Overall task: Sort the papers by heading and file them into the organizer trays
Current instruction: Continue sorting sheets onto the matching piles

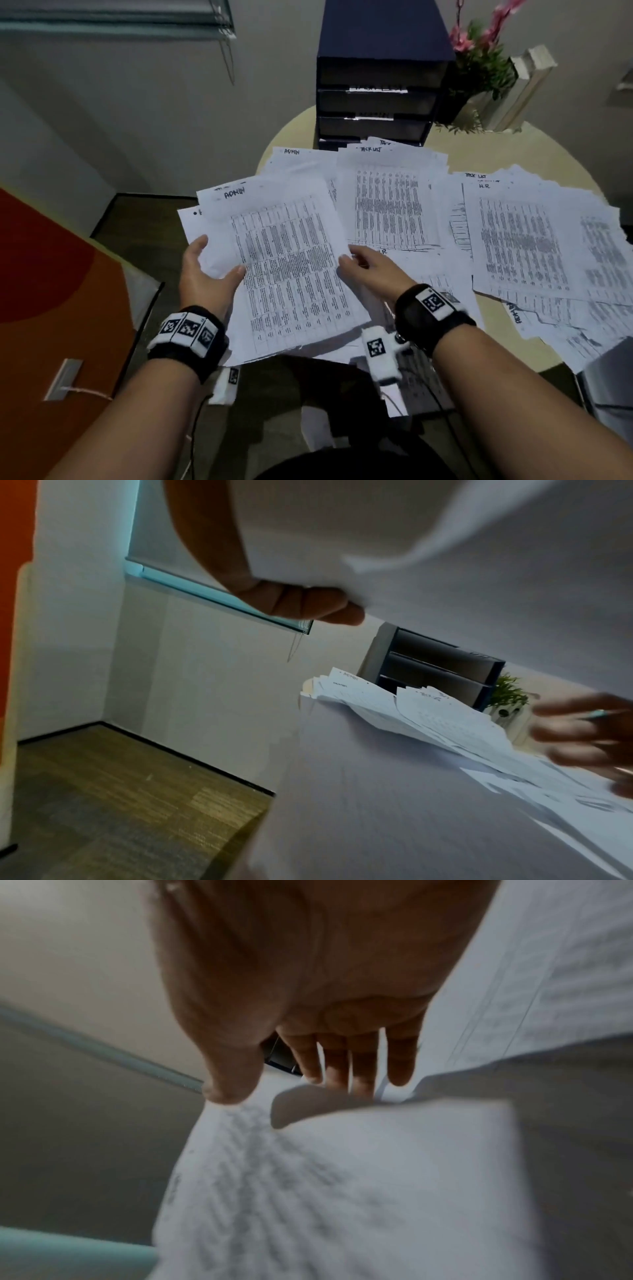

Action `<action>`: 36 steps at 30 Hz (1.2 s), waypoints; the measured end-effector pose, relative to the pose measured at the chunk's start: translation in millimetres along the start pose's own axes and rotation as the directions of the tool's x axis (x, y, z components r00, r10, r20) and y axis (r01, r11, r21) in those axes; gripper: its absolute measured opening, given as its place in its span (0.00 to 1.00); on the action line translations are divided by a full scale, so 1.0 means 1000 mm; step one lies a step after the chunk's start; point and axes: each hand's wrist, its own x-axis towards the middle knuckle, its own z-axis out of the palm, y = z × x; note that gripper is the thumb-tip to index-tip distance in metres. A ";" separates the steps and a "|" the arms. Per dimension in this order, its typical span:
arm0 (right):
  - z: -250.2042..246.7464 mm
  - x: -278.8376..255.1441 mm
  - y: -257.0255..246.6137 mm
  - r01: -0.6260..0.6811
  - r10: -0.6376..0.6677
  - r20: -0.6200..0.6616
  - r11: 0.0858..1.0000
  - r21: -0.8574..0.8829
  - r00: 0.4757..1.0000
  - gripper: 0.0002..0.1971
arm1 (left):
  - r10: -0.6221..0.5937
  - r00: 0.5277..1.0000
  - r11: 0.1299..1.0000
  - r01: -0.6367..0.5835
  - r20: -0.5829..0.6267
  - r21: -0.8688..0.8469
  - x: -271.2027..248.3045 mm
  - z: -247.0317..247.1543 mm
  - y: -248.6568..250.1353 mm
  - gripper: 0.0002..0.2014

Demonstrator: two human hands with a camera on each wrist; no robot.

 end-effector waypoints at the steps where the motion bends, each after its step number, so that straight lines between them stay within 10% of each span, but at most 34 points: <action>1: 0.009 0.002 -0.006 -0.027 0.023 0.024 0.986 0.163 0.999 0.20 | -0.015 1.000 1.000 0.016 0.027 -0.024 -0.004 0.002 -0.003 0.40; 10: 0.018 0.030 0.017 -0.026 0.041 -0.249 0.998 0.063 0.968 0.01 | -0.050 0.990 0.999 0.048 0.130 0.015 -0.003 -0.006 -0.027 0.35; 26: 0.000 0.040 0.041 -0.133 0.074 -0.438 0.986 -0.105 0.896 0.09 | -0.184 0.972 0.983 0.178 0.148 0.051 0.009 -0.006 -0.054 0.49; 36: 0.015 0.044 0.018 -0.093 0.131 -0.122 0.956 0.279 0.984 0.07 | -0.296 0.942 0.927 0.323 0.158 -0.191 0.028 -0.006 -0.042 0.08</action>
